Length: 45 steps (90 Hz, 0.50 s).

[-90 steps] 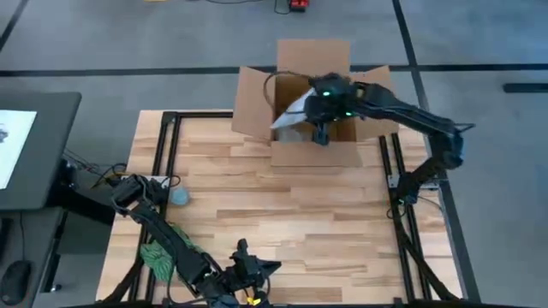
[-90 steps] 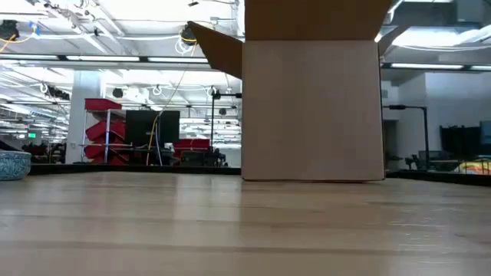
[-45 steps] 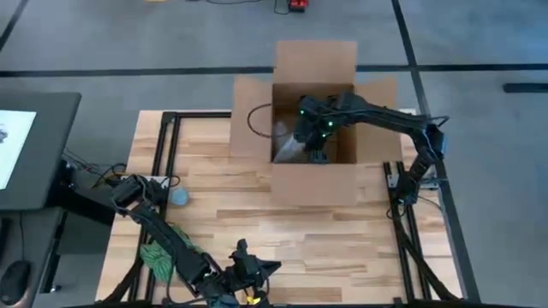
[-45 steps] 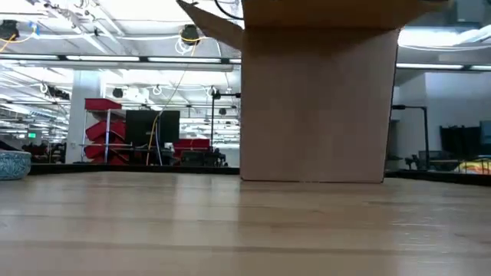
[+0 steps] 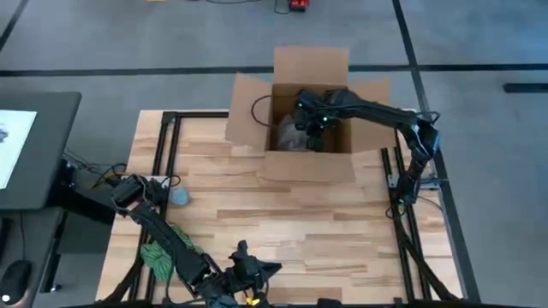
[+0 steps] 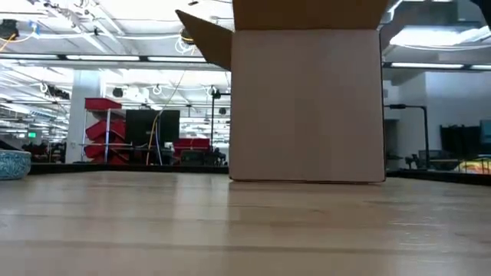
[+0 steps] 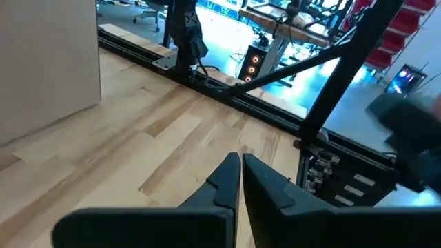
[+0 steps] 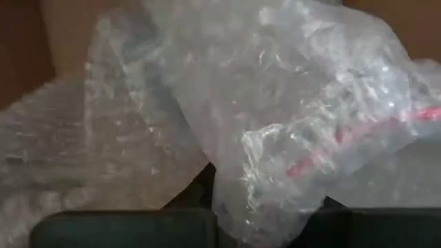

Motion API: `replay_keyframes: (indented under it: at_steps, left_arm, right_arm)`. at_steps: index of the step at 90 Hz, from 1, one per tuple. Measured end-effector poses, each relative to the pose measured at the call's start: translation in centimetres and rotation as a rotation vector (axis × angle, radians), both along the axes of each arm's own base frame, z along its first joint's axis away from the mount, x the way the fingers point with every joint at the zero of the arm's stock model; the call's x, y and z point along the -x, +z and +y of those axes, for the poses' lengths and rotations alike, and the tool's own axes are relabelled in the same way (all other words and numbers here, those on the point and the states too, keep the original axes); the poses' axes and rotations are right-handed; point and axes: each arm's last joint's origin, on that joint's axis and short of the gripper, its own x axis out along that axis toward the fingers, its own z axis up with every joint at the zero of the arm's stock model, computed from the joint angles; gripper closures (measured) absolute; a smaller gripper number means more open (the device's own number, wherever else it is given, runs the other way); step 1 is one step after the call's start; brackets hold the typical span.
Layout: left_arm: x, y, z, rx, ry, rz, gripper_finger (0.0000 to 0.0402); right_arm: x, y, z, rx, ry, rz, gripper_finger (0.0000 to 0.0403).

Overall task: Wrap mug
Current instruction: Put the white gray wrapped mug into the cardboard box

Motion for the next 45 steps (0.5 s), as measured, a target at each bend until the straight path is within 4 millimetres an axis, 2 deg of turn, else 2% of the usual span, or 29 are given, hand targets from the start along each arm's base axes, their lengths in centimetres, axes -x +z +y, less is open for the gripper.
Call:
replay_keyframes:
  at_steps: [12,20,29,45]
  left_arm:
    - [-0.2,0.8,-0.3,-0.028,-0.023,-0.038,0.0402]
    - [-0.4,1.3,-0.4,-0.031,-0.028,-0.059,0.0402]
    - [-0.3,1.2,-0.3,-0.04,-0.029,-0.053,0.0402]
    - [-0.3,1.1,-0.3,-0.022,-0.025,-0.055,0.0402]
  right_arm:
    - [-0.1,-1.4,0.1,-0.062,0.02,-0.002,0.0364]
    - [-0.1,-2.1,0.6,-0.094,0.033,0.007,0.0346]
    - [-0.3,-2.6,1.2,-0.107,0.04,0.011,0.0306]
    - [-0.6,-2.7,2.0,-0.128,0.052,0.009,0.0213]
